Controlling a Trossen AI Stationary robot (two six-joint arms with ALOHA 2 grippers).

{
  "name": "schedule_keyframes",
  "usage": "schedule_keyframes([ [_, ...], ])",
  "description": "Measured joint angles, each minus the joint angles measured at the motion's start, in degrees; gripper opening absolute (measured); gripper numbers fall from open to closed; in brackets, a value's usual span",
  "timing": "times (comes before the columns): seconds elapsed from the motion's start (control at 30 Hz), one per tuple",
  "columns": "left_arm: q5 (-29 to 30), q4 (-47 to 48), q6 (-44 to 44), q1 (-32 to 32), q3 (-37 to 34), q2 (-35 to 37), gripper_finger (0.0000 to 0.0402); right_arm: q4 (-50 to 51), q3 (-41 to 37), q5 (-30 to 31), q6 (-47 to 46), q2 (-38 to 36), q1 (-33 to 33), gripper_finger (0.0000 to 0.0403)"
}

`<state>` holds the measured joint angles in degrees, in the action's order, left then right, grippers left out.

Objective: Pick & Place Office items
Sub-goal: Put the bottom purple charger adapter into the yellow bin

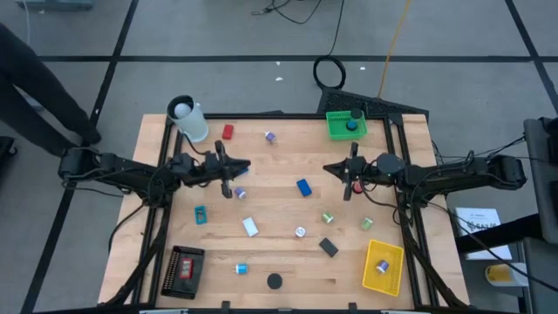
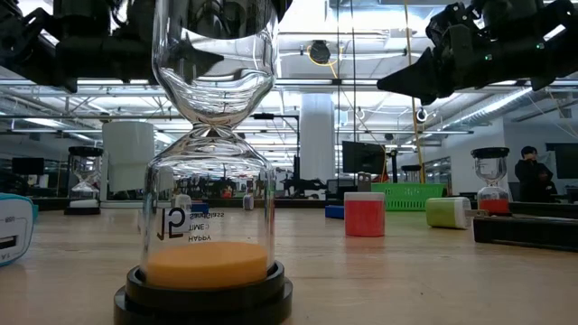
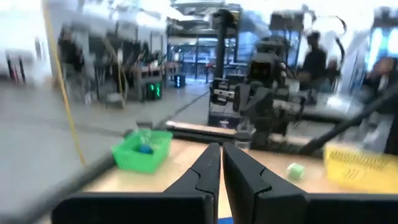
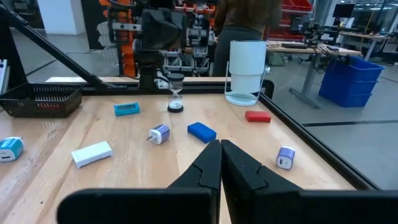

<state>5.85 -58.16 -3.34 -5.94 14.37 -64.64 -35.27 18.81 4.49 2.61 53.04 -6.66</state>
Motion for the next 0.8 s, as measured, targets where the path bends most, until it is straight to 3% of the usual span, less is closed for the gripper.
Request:
schedule_keyframes([
  [0.07,0.17,-0.47,-6.22,-0.23,0.0,0.02,0.0026,0.0,0.0,0.0,0.0,0.0,0.0,0.0],
  [0.13,-0.68,1.15,-6.83,-0.85,0.4,0.07,0.0026,-0.18,0.0,0.0,0.0,0.0,0.0,0.0],
  [0.3,-0.09,14.45,-6.28,-3.05,3.08,5.3,0.0011,-0.24,0.0,-0.01,0.0,0.0,0.0,0.0],
  [0.37,-0.7,23.28,-5.35,-3.54,5.92,9.25,0.0005,-0.22,0.0,-0.02,0.0,0.0,0.0,0.0],
  [0.47,0.63,43.91,-4.19,-2.85,11.47,14.86,0.0004,-0.01,0.0,-0.02,0.0,0.0,0.0,0.0],
  [0.6,6.27,65.85,-2.59,0.12,18.74,18.16,0.0006,-0.14,0.0,-0.02,0.0,0.02,0.0,0.0],
  [0.73,9.66,74.59,-1.06,4.44,21.29,17.96,0.0008,-0.94,0.0,-0.01,-0.04,0.02,0.0,0.0],
  [0.8,9.28,76.23,-4.62,6.11,22.37,17.09,0.0009,-1.01,0.0,0.0,-0.35,0.02,0.0,0.0],
])
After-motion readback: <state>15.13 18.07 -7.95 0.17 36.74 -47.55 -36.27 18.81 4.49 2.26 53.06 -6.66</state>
